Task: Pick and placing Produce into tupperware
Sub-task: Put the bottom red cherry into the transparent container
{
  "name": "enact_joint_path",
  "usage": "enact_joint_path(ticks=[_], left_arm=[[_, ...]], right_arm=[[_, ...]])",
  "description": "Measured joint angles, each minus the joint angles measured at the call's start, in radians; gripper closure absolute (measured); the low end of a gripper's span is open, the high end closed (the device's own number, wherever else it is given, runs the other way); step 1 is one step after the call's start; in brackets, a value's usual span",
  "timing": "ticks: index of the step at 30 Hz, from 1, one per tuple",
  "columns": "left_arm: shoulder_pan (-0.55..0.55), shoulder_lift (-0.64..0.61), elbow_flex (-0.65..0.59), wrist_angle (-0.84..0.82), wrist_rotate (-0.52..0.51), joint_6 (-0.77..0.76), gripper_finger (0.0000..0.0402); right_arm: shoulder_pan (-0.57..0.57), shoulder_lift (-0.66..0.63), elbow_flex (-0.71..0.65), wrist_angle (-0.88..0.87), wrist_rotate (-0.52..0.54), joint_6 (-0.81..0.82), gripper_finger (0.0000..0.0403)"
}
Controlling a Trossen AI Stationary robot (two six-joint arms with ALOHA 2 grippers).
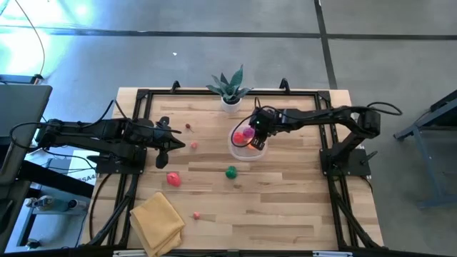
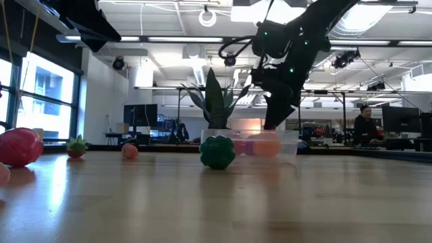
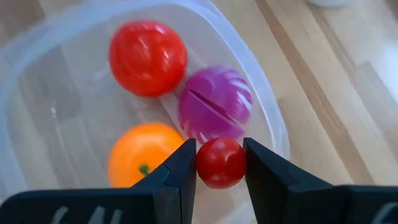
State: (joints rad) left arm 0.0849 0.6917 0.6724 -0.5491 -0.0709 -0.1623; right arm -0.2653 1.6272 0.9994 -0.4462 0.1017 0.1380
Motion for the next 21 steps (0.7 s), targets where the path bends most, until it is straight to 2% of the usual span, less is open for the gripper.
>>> enact_joint_path(ticks=[4,21], left_arm=[[0.0,0.0,0.0,0.0,0.0,0.0,0.0401],[0.0,0.0,0.0,0.0,0.0,0.0,0.0401]], right_arm=[[0.001,0.0,-0.028,0.044,-0.036,0.006,0.0304],[-0.005,0.0,-0.036,0.048,-0.03,0.045,0.0304]])
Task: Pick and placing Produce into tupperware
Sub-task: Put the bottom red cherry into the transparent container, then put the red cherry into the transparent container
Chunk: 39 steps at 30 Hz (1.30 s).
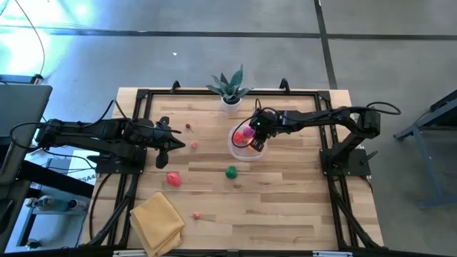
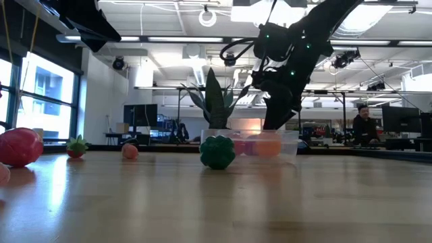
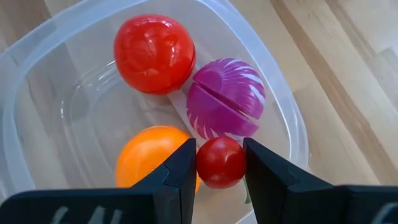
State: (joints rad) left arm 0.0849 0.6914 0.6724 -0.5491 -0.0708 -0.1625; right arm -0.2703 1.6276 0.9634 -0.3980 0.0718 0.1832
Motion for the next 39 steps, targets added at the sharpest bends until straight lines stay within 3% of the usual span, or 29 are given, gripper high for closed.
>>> enact_joint_path(ticks=[5,17,25,33,39], left_arm=[[0.0,0.0,0.0,0.0,0.0,0.0,0.0401],[0.0,0.0,0.0,0.0,0.0,0.0,0.0401],[0.0,0.0,0.0,0.0,0.0,0.0,0.0401],[0.0,0.0,0.0,0.0,0.0,0.0,0.0401],[0.0,0.0,0.0,0.0,0.0,0.0,0.0401]], right_arm=[[0.0,0.0,0.0,0.0,-0.012,0.0,0.03],[0.0,0.001,0.0,0.016,-0.013,0.0,0.0248],[0.0,-0.005,0.036,-0.026,-0.063,-0.033,0.0245],[0.013,-0.151,0.174,-0.217,-0.066,-0.027,0.0245],[0.107,-0.362,0.14,-0.253,-0.011,0.032,0.0245]])
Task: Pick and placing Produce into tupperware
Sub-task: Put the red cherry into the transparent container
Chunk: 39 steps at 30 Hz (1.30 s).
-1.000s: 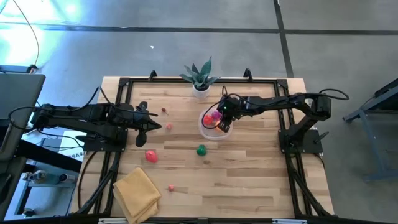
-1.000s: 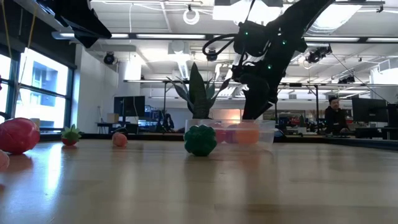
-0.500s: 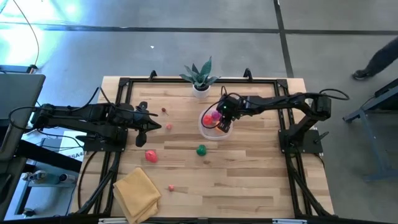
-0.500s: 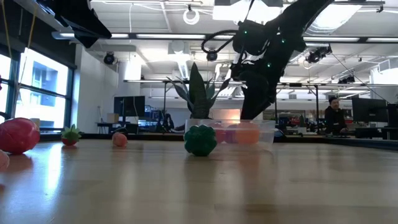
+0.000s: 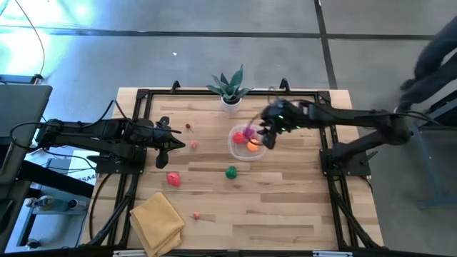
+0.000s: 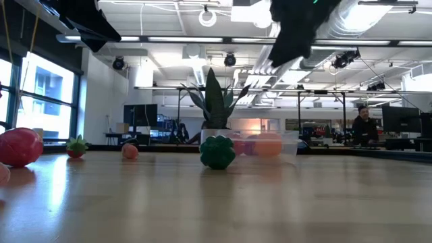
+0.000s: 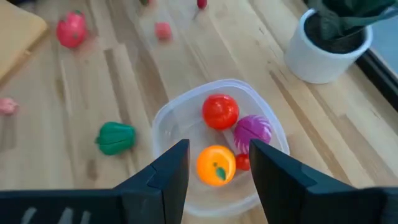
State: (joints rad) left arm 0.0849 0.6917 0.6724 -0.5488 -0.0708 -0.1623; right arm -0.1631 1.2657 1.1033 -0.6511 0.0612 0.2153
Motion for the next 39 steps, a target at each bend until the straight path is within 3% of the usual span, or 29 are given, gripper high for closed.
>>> enact_joint_path(ticks=[5,12,17,22,33,39], left_arm=[[0.0,0.0,0.0,0.0,0.0,0.0,0.0401],[0.0,0.0,0.0,-0.001,0.0,0.0,0.0401],[0.0,0.0,0.0,-0.001,0.0,0.0,0.0401],[0.0,0.0,0.0,-0.001,0.0,0.0,0.0401],[0.0,0.0,0.0,0.0,-0.017,0.009,0.0401],[0.0,0.0,0.0,0.004,-0.024,0.005,0.0401]], right_arm=[[0.131,-0.172,-0.116,-0.002,0.111,0.132,0.0245],[0.303,-0.318,-0.336,0.019,0.147,0.304,0.0245],[0.392,-0.381,-0.493,0.187,0.157,0.297,0.0245],[0.431,-0.404,-0.594,0.352,0.179,0.191,0.0245],[0.418,-0.403,-0.513,0.365,0.357,-0.136,0.0251],[0.327,-0.404,-0.381,0.194,0.263,-0.157,0.0272]])
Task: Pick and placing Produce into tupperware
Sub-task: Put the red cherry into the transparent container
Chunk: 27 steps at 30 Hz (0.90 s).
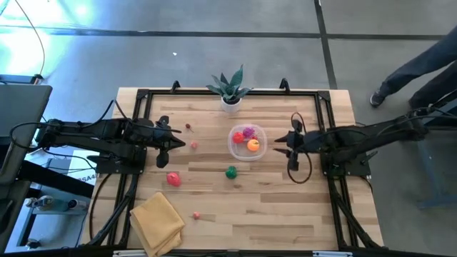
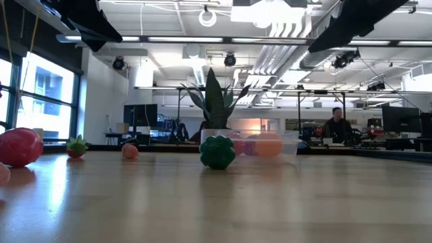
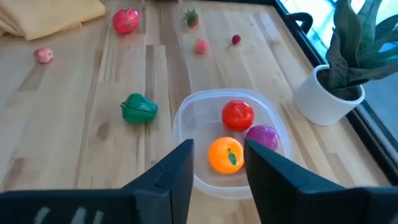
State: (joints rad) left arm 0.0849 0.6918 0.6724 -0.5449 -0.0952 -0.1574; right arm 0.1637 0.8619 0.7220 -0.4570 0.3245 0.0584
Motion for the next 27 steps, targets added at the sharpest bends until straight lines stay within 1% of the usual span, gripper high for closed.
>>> enact_joint_path(ticks=[5,9,12,15,18,27], left_arm=[[0.0,0.0,0.0,0.035,-0.001,0.0,0.0401],[0.0,0.0,0.0,0.077,-0.016,-0.001,0.0401],[0.0,0.0,0.0,0.096,-0.022,-0.001,0.0401],[0.0,0.0,0.0,0.104,-0.022,-0.002,0.0401],[0.0,0.0,0.0,0.105,-0.022,-0.015,0.0401],[0.0,0.0,0.0,0.107,-0.029,-0.109,0.0401]], right_arm=[[-0.097,0.0,0.064,-0.084,-0.093,-0.092,0.0288],[-0.16,0.0,0.066,-0.089,-0.104,-0.128,0.029],[-0.191,0.0,0.066,-0.113,-0.137,-0.138,0.029],[-0.205,0.0,0.066,-0.13,-0.144,-0.129,0.029],[-0.205,0.0,0.066,-0.131,-0.123,-0.127,0.029],[-0.205,0.0,0.066,-0.13,-0.118,-0.109,0.029]])
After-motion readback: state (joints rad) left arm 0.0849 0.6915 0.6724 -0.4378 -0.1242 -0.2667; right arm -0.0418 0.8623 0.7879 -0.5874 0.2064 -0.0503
